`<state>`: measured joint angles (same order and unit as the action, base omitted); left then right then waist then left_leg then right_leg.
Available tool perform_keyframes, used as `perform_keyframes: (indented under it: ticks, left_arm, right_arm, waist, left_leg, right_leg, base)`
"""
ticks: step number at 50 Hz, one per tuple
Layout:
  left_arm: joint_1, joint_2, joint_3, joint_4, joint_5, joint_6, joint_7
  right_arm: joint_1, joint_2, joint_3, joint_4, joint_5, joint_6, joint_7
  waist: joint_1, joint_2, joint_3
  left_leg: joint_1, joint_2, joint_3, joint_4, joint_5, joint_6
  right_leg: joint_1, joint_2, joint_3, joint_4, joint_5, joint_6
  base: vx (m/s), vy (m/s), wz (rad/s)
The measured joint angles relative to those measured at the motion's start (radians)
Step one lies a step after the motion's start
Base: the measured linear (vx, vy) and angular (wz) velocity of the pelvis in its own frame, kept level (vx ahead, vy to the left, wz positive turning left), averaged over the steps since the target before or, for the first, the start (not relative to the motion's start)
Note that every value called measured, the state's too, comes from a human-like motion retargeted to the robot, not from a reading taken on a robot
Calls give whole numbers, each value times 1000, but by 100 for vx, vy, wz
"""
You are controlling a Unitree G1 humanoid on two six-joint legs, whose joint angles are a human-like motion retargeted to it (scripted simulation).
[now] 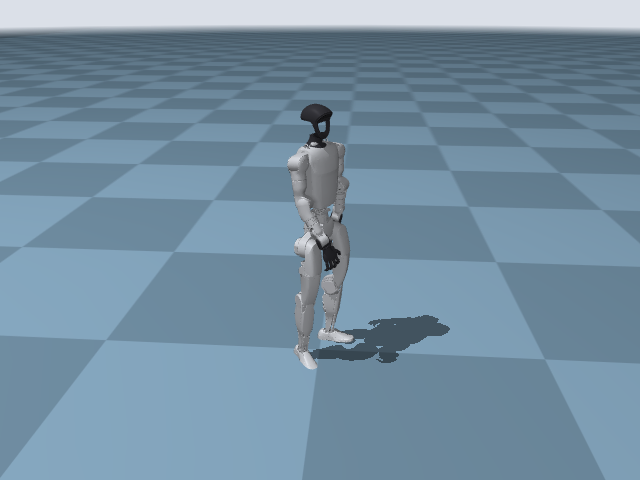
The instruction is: In place motions
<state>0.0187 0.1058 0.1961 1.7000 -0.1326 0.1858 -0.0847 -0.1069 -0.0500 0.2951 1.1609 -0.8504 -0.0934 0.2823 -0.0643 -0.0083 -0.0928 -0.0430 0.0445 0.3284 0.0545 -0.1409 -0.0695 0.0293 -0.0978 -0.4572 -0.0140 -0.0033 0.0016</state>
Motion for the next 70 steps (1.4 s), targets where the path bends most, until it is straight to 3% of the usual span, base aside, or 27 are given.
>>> perform_keyframes:
  ticks: [4, 7, 9, 15, 20, 24, 28, 30, 32, 35, 40, 42, 45, 48, 52, 55, 60, 65, 70]
  left_arm:
    - [-277, -58, -39, -39, -48, -116, -41]
    - [-408, -90, -99, -149, -21, -161, -97]
    - [-502, -111, -152, -246, 36, -185, -125]
    - [-628, -83, -272, -438, 185, -223, -91]
    - [-593, -64, -300, -477, 253, -240, -29]
    - [-476, -69, -270, -363, 259, -236, -42]
    - [-340, -56, -173, -122, 233, -175, -58]
    - [-261, -34, -96, 0, 220, -108, -66]
    - [-128, -21, -51, 0, 194, 9, -81]
    - [67, -14, 19, 0, 179, 96, -93]
    - [291, -7, 81, 0, 257, 14, -134]
    - [340, -4, 81, 0, 274, 23, -136]
    - [371, -4, 86, 0, 285, 57, -133]
    - [329, -2, 85, 0, 260, 40, -128]
    - [196, -12, 86, 0, 213, -36, -82]
    - [88, -38, 82, -63, 169, -92, -33]
    - [-52, -70, -2, -248, 118, -146, 5]
    - [-145, -35, -86, -368, 157, -159, -84]
    - [-155, 4, -106, -382, 184, -127, -122]
  right_arm:
    - [96, -54, -157, 405, -97, 267, -229]
    - [191, -128, -256, 539, -12, 442, -257]
    - [301, -200, -348, 539, 104, 496, -258]
    - [462, -297, -512, 539, 294, 354, -436]
    - [451, -293, -495, 539, 376, 364, -513]
    - [318, -222, -362, 539, 341, 394, -458]
    - [104, -114, -168, 539, 130, 368, -386]
    - [-5, -57, -75, 477, 4, 316, -298]
    - [-83, -8, 4, 345, -59, 232, -183]
    - [-177, 60, 83, 133, -38, 93, -38]
    - [-265, 141, 141, -129, 185, -24, 113]
    - [-276, 139, 159, -204, 240, -58, 147]
    - [-270, 118, 176, -267, 236, -110, 153]
    - [-231, 71, 184, -257, 153, -136, 96]
    - [-155, 14, 149, -91, -46, -85, -40]
    - [-116, 4, 81, 193, -184, 75, -173]
    - [-26, -95, -113, 523, -147, 275, -173]
    - [187, -175, -415, 469, 75, 272, -275]
    - [282, -218, -578, 473, 329, 248, -337]
  waist:
    - [7, -20, 0]
    - [63, -25, 0]
    - [-23, -23, 9]
    - [-30, -23, 31]
    - [-17, -8, 28]
    - [-4, 4, 12]
    - [3, 12, -4]
    - [-1, 19, -5]
    - [-15, 26, 1]
    - [-41, 34, 3]
    - [-41, 48, 3]
    - [-38, 47, 6]
    - [-40, 39, 10]
    - [-47, 29, 14]
    - [-36, 23, 10]
    - [-32, 16, 8]
    - [-9, 4, 14]
    - [-21, -12, -4]
    - [-39, -10, -36]
  left_leg:
    - [-22, -9, -27, 14, 5, 2]
    - [-27, 3, 26, 21, -3, -1]
    - [-53, -22, -65, 28, 11, 6]
    - [-49, -30, -58, 29, 12, 5]
    - [-44, -28, -44, 25, 9, 6]
    - [-36, -25, -41, 19, 7, 7]
    - [-15, -21, -20, 5, 5, 8]
    - [-2, -16, -3, -2, 3, 6]
    - [12, -11, 15, -9, 0, 5]
    - [28, 0, 47, -17, -5, -2]
    - [44, 17, 95, -26, -11, -10]
    - [47, 19, 98, -26, -12, -11]
    - [45, 18, 88, -24, -10, -11]
    - [35, 14, 68, -17, -7, -9]
    - [15, 7, 41, -9, -1, -6]
    - [-1, -1, 12, -4, 5, -3]
    - [-25, -10, -23, 10, 11, 1]
    - [-73, -20, -65, 31, 15, -3]
    - [-83, -20, -62, 27, 16, -4]
  right_leg:
    - [13, -9, -29, -11, -2, 0]
    - [-9, -15, 26, 6, -9, 3]
    - [14, -26, -68, -17, 0, 3]
    - [20, -37, -62, -19, 0, 1]
    - [12, -35, -47, -16, 2, -1]
    - [7, -29, -44, -14, 3, -2]
    - [-2, -20, -23, -6, 6, -6]
    - [-11, -16, -4, -1, 10, -9]
    - [-18, -10, 15, 4, 14, -11]
    - [-38, -3, 48, 13, 20, -10]
    - [-65, 9, 98, 25, 29, -8]
    - [-65, 10, 100, 26, 29, -7]
    - [-58, 8, 91, 25, 27, -6]
    - [-48, 3, 71, 21, 25, -5]
    - [-37, -3, 44, 12, 22, -3]
    - [-24, -10, 15, 4, 19, 1]
    - [-6, -16, -21, -7, 13, 7]
    - [-4, -29, -66, -18, 5, 15]
    - [-17, -32, -63, -18, 3, 17]
  base:
    - [-1, 0, 34]
    - [-2, 3, -44]
    - [-2, 2, 147]
    - [-1, 0, 5]
    - [-2, 4, -11]
    - [1, 1, -2]
    - [1, 0, -24]
    - [-3, -1, -45]
    - [-2, -2, -48]
    - [-2, -5, -54]
    - [0, 0, -47]
    - [0, 0, 0]
    - [0, -1, 8]
    - [-1, -2, 32]
    - [-1, 2, 35]
    - [-1, 3, 47]
    - [-1, 0, 37]
    - [0, -4, 44]
    - [0, -1, 1]
